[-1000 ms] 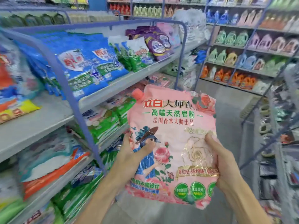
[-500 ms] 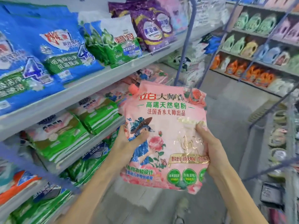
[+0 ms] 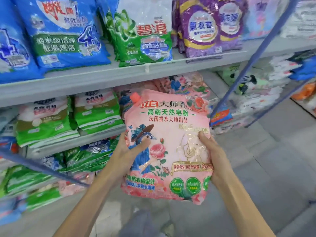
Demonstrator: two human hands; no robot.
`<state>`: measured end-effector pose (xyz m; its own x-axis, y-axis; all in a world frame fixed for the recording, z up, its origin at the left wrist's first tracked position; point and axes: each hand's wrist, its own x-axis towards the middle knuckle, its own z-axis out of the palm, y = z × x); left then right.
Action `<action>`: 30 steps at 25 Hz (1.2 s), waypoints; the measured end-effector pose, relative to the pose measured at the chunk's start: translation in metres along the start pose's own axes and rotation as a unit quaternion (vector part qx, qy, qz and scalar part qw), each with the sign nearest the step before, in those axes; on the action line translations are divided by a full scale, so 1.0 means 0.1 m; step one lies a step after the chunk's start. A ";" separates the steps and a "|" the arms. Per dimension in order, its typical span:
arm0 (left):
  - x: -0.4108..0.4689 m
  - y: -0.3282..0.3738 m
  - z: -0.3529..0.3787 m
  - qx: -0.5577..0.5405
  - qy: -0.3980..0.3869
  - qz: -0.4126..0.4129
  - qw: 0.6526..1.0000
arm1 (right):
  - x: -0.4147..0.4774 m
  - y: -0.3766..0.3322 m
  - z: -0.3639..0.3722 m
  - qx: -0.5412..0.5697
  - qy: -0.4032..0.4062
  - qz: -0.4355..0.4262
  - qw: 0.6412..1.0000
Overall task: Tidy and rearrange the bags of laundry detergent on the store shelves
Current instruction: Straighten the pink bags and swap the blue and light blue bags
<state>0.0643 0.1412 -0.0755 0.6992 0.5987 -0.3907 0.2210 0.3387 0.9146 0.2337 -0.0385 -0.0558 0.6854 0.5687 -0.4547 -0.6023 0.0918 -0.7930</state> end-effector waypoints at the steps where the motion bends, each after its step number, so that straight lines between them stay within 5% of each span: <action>1: 0.07 -0.03 0.01 -0.006 0.013 -0.013 1.000 | 0.15 -0.03 -0.02 -0.008 -0.016 0.012 1.000; 7: 0.49 -0.32 0.04 -0.037 0.083 -0.044 0.995 | 0.91 0.03 -0.12 -0.040 -0.090 0.048 0.994; 13: 1.06 -0.20 0.11 -0.128 0.093 0.030 0.987 | 1.89 -0.16 -0.06 -0.081 -0.106 0.012 0.991; 21: 2.39 0.24 -0.29 0.017 0.196 0.090 0.976 | 3.24 -0.30 0.75 -0.138 -0.202 -0.047 0.969; 26: 2.59 -0.05 -0.13 0.181 0.362 0.190 0.895 | 3.40 -0.13 0.76 -0.384 -0.140 -0.144 0.901; 30: 2.22 -0.32 -0.10 0.285 0.228 0.145 0.920 | 3.17 0.00 0.48 -0.449 -0.148 -0.146 0.869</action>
<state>0.2064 0.2706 -0.1923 0.4558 0.8901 -0.0056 0.4811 -0.2410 0.8429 0.4312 0.1807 -0.1798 0.5396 0.8260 -0.1628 0.2329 -0.3323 -0.9140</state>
